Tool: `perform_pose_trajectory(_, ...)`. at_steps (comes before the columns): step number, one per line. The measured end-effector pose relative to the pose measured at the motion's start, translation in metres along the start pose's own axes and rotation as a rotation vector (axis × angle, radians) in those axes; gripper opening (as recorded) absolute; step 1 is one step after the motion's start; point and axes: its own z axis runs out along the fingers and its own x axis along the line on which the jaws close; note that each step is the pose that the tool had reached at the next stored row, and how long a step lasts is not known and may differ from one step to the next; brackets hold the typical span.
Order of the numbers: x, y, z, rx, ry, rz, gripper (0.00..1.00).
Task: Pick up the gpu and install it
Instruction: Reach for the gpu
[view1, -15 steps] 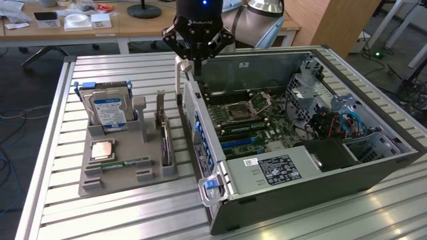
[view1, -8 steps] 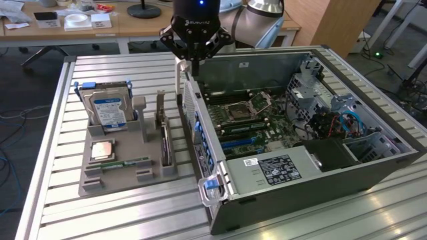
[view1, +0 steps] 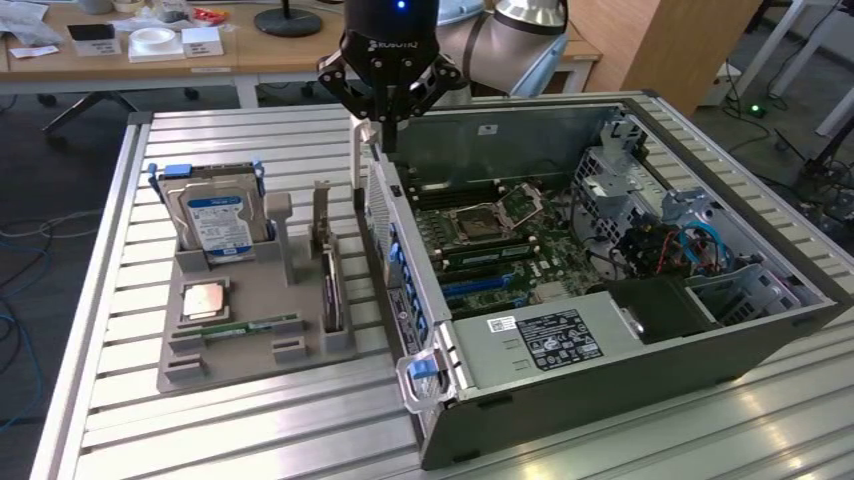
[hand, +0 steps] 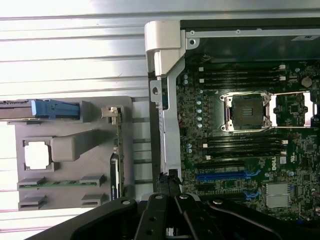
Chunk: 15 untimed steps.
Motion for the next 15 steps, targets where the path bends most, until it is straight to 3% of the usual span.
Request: perform_pose_trajectory(15,0.0034,-0.0002,-0.0001,0.0001,0.0001,0.000,0.11)
